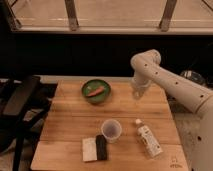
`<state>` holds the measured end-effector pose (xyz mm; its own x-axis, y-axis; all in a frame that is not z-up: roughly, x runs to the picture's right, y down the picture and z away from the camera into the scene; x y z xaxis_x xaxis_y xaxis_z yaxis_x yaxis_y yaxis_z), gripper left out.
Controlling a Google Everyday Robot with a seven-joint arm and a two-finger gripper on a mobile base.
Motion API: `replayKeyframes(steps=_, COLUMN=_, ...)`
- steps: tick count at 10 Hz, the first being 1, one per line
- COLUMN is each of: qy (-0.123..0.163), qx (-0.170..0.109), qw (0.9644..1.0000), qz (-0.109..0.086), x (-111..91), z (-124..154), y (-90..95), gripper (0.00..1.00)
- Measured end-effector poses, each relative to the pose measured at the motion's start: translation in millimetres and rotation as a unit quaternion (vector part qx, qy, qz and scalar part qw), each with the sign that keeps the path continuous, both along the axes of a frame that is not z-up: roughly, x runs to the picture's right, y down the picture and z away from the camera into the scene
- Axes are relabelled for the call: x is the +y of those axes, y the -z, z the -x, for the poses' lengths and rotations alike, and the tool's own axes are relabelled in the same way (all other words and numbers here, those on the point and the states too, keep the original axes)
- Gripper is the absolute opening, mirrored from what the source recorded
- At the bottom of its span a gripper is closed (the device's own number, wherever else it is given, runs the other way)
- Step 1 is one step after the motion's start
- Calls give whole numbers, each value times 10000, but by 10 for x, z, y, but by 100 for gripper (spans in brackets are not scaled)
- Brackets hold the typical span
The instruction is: Move the arm in a circular motion
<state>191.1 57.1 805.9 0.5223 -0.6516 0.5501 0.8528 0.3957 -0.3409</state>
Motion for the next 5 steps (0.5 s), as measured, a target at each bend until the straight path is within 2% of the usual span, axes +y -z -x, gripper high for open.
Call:
replayKeyframes(steps=3, qy=-115, qx=-169, qw=9996, qz=217, x=219, z=71, y=122, gripper=0)
replayKeyframes(steps=5, qy=-43, qx=-446, qw=9983, qz=369, x=317, z=312, y=183, gripper=0)
